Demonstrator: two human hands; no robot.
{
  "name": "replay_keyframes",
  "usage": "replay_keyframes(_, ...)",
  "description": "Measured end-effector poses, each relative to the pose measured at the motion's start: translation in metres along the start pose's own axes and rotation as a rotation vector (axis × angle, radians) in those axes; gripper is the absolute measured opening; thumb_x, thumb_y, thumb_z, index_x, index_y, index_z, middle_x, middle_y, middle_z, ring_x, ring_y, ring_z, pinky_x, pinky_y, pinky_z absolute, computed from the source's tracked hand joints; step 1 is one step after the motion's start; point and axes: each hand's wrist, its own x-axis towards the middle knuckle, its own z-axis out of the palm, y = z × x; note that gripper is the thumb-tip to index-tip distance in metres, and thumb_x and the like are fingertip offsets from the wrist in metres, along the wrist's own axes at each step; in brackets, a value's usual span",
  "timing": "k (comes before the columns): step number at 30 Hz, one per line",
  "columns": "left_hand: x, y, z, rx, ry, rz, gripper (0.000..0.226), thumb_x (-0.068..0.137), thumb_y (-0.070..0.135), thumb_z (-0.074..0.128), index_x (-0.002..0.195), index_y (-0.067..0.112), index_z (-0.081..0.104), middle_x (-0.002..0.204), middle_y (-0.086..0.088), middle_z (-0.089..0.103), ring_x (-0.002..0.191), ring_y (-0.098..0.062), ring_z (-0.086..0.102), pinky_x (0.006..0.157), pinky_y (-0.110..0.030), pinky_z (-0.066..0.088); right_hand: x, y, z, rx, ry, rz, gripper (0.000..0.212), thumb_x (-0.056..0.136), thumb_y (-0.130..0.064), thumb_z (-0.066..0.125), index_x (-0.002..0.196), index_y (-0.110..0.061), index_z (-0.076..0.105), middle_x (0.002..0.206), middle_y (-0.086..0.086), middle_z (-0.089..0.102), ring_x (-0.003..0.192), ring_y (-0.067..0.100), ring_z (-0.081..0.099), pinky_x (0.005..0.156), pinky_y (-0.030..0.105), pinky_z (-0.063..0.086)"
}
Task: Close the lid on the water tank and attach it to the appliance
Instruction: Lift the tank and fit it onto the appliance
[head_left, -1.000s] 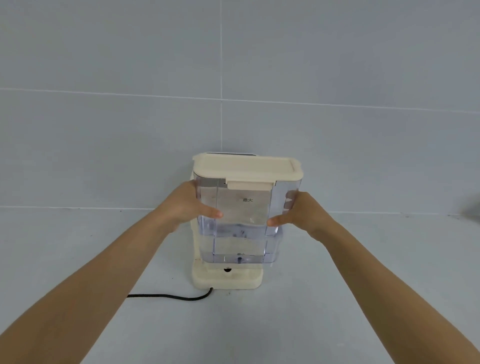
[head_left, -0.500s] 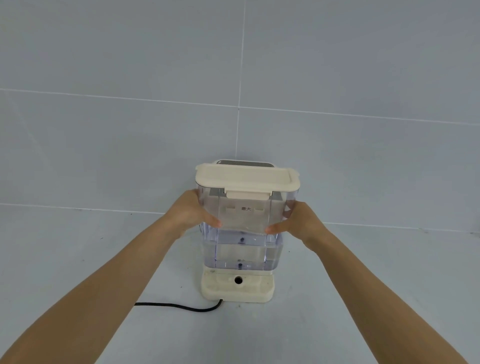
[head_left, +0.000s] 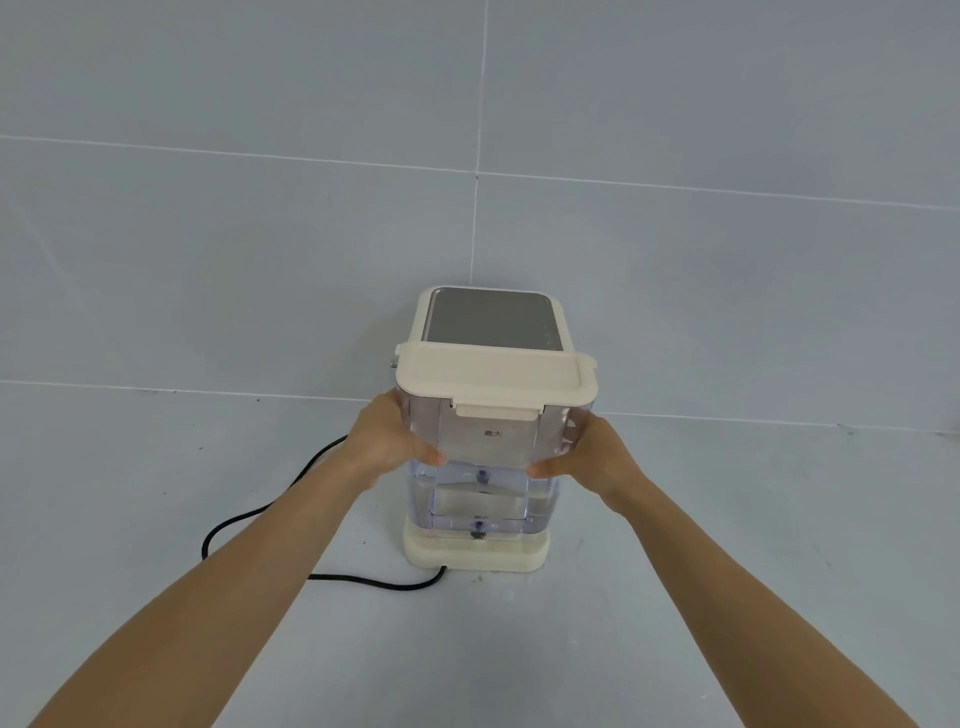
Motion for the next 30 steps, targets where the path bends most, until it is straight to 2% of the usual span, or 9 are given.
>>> replay_keyframes(3, 0.002, -0.009, 0.004, 0.020, 0.018, -0.006, 0.080, 0.050, -0.010, 0.079, 0.121, 0.010, 0.048, 0.122, -0.002, 0.056, 0.113, -0.016, 0.047, 0.090, -0.029, 0.039, 0.000, 0.007, 0.003, -0.038, -0.001, 0.011, 0.078, 0.052, -0.006, 0.085, 0.122, -0.009, 0.050, 0.117, 0.005, 0.061, 0.102, 0.023, 0.055, 0.085, 0.033, 0.046)
replay_keyframes(7, 0.002, -0.018, 0.007, 0.016, 0.023, -0.003, 0.080, 0.050, -0.008, 0.079, 0.121, 0.013, 0.048, 0.119, 0.005, 0.053, 0.111, -0.012, 0.044, 0.089, -0.027, 0.036, 0.000, 0.013, 0.007, -0.107, 0.020, 0.019, 0.076, 0.054, -0.012, 0.085, 0.121, -0.009, 0.049, 0.118, 0.009, 0.061, 0.109, 0.030, 0.058, 0.087, 0.034, 0.046)
replay_keyframes(10, 0.003, -0.021, 0.007, 0.018, 0.024, 0.004, 0.078, 0.050, -0.007, 0.079, 0.119, 0.016, 0.048, 0.115, 0.006, 0.054, 0.106, -0.010, 0.044, 0.086, -0.027, 0.036, 0.002, 0.015, 0.008, -0.102, 0.009, 0.022, 0.080, 0.054, -0.012, 0.085, 0.124, -0.011, 0.046, 0.126, 0.008, 0.058, 0.112, 0.030, 0.057, 0.096, 0.040, 0.047)
replay_keyframes(15, 0.006, -0.023, 0.006, 0.029, 0.016, 0.018, 0.080, 0.050, -0.005, 0.080, 0.121, 0.015, 0.048, 0.123, 0.000, 0.058, 0.110, -0.015, 0.048, 0.086, -0.028, 0.037, 0.002, 0.015, 0.007, -0.111, -0.004, 0.042, 0.088, 0.055, -0.015, 0.085, 0.130, -0.014, 0.041, 0.133, 0.005, 0.054, 0.120, 0.027, 0.050, 0.101, 0.043, 0.044)
replay_keyframes(19, 0.007, -0.025, 0.004, 0.068, 0.017, 0.012, 0.078, 0.050, -0.001, 0.081, 0.119, 0.015, 0.048, 0.121, -0.001, 0.059, 0.112, -0.019, 0.050, 0.084, -0.029, 0.038, 0.001, 0.013, 0.008, -0.096, -0.039, 0.045, 0.088, 0.058, -0.014, 0.084, 0.132, -0.015, 0.038, 0.138, 0.005, 0.050, 0.125, 0.029, 0.046, 0.105, 0.048, 0.040)
replay_keyframes(30, 0.009, -0.028, 0.004, 0.082, -0.036, 0.019, 0.091, 0.055, 0.000, 0.081, 0.132, 0.015, 0.035, 0.137, -0.002, 0.048, 0.127, -0.019, 0.041, 0.096, -0.029, 0.035, -0.002, 0.014, 0.008, -0.114, -0.025, 0.044, 0.081, 0.060, -0.014, 0.083, 0.130, -0.011, 0.043, 0.135, 0.007, 0.052, 0.124, 0.028, 0.047, 0.104, 0.043, 0.041)
